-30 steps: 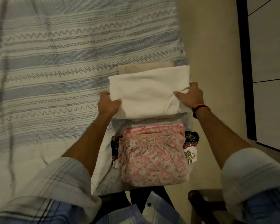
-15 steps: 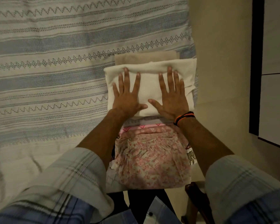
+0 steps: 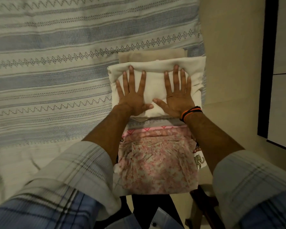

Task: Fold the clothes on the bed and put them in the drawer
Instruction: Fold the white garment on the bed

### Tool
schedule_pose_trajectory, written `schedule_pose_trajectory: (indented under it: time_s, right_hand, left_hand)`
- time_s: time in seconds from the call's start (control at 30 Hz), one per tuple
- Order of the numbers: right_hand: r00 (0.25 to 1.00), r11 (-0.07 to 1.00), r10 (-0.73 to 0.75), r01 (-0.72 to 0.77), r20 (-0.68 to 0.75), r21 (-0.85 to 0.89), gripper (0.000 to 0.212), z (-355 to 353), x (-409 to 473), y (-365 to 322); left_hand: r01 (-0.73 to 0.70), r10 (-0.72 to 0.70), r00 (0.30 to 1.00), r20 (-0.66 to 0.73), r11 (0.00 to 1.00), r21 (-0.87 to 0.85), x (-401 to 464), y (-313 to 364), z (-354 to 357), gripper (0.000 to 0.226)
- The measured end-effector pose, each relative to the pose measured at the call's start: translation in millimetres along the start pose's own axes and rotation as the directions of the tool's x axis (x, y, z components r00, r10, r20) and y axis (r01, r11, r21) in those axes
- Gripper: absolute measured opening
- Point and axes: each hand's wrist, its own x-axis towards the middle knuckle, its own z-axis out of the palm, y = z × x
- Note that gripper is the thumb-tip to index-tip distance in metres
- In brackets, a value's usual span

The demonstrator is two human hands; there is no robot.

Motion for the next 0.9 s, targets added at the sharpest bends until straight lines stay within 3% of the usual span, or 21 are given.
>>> schedule_pose_trajectory:
  time_s: [0.2,0.53,0.63,0.77,0.9]
  right_hand:
    - [0.983,0.998,0.053,-0.059,0.175,0.031,0.097,-54,-23,-14]
    - [0.994,0.928,0.039,-0.073,0.099,0.364,0.080,-111,-115,-66]
    - [0.998,0.886,0.031,-0.051,0.052,0.462,0.072,-124,-143,-94]
    - [1.000,0.874,-0.011,0.008,0.003,0.486,0.059,-135,-170,-135]
    - [0.997,0.841,-0.079,0.080,-0.024,0.535,0.048,-141,-198,-201]
  left_hand:
    - [0.055,-0.054,0.992,0.110,0.998,-0.009,-39,15,-42,0.113]
    - [0.089,-0.096,0.995,-0.014,0.960,-0.264,-172,32,-68,0.094]
    - [0.044,-0.104,0.985,-0.136,0.921,-0.387,-228,28,-74,0.074]
    - [0.069,-0.181,0.963,-0.200,0.882,-0.466,-292,12,-77,0.059]
    - [0.143,-0.296,0.933,-0.205,0.827,-0.544,-354,-36,-66,0.068]
